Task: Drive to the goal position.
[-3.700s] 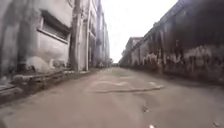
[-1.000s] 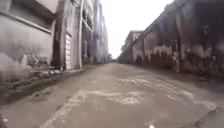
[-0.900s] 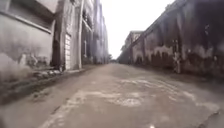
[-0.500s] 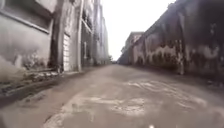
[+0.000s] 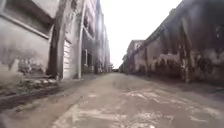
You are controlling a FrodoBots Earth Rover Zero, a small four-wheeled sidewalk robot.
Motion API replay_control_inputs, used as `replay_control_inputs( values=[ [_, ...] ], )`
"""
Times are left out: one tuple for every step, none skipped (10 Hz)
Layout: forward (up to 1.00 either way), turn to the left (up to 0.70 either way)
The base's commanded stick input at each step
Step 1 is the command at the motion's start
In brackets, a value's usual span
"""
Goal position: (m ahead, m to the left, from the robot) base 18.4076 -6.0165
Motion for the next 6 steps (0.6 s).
replay_control_inputs(
  values=[
    [0.50,0.00],
    [0.50,0.00],
    [0.50,0.00],
    [0.50,0.00],
    [0.50,0.00],
    [0.50,0.00]
  ],
)
